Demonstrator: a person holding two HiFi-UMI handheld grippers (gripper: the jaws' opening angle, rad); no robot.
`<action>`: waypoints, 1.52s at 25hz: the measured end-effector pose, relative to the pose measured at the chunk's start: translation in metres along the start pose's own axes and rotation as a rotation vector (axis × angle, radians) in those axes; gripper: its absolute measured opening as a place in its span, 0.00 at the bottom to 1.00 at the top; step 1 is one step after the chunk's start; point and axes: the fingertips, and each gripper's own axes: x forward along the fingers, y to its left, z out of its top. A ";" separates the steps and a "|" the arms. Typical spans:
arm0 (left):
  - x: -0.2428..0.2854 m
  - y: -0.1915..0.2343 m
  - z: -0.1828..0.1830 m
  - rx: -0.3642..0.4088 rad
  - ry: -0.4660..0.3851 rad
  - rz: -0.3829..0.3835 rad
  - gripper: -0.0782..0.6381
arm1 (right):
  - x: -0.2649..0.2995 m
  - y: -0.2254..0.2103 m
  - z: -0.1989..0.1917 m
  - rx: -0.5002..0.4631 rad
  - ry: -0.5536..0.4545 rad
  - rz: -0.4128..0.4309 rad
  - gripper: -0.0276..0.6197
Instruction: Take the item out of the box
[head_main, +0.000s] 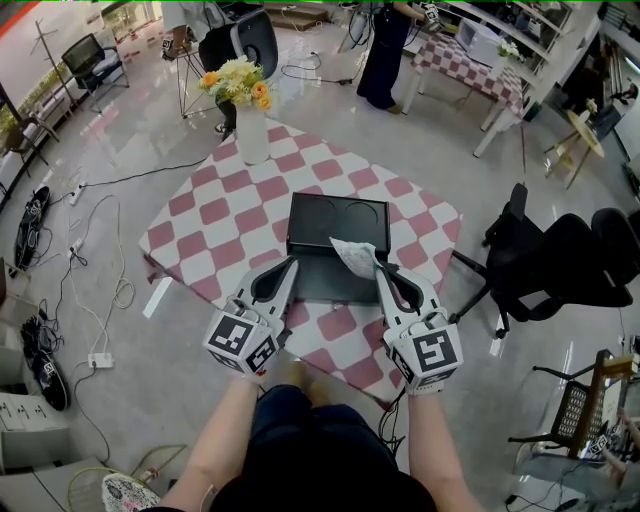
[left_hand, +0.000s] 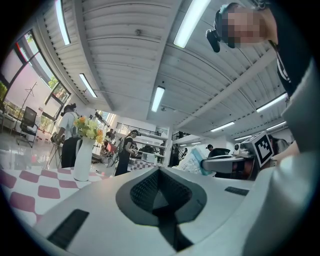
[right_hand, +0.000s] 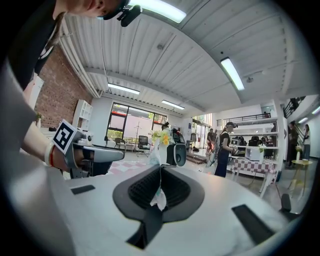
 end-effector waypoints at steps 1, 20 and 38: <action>-0.001 0.000 0.000 0.001 0.000 0.001 0.12 | 0.000 0.000 0.000 0.000 -0.001 0.000 0.05; -0.004 0.001 0.013 0.003 -0.021 0.006 0.12 | -0.005 0.001 0.014 -0.006 -0.027 -0.002 0.05; 0.000 0.006 0.028 0.013 -0.053 0.004 0.12 | -0.003 -0.001 0.030 -0.024 -0.053 -0.012 0.05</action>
